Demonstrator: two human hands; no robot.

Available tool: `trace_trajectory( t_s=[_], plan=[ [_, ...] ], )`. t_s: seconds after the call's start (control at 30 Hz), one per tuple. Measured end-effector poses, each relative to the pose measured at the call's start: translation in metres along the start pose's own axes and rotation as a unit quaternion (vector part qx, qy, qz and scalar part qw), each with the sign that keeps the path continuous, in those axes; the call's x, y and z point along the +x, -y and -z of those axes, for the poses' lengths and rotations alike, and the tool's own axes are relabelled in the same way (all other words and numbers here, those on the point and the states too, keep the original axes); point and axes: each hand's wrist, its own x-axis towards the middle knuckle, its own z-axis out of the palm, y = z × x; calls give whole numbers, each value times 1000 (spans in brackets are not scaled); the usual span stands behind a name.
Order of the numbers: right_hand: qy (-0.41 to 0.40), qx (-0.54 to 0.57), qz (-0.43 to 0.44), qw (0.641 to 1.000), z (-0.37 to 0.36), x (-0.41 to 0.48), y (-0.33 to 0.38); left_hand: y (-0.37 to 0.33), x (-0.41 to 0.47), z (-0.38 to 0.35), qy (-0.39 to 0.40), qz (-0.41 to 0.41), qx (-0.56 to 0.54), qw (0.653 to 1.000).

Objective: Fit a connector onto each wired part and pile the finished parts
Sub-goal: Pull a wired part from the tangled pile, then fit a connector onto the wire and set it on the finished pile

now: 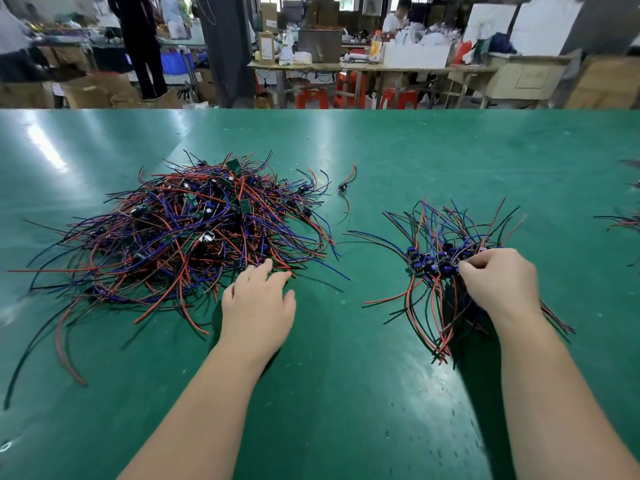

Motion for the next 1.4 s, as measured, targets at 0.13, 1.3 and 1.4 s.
trace_trajectory(
  t_s=[0.13,1.3,1.4],
  plan=[
    [-43,56,33,997,0,-10,13,7,10,6,-58,6,-28,998],
    [258,682,-22,684,-10,-64,73,-47,-34,28,-295,-196,-272,895],
    [292,695,-64,654,-10,-68,75,-43,-30,24,-246,-194,-265,912]
  ],
)
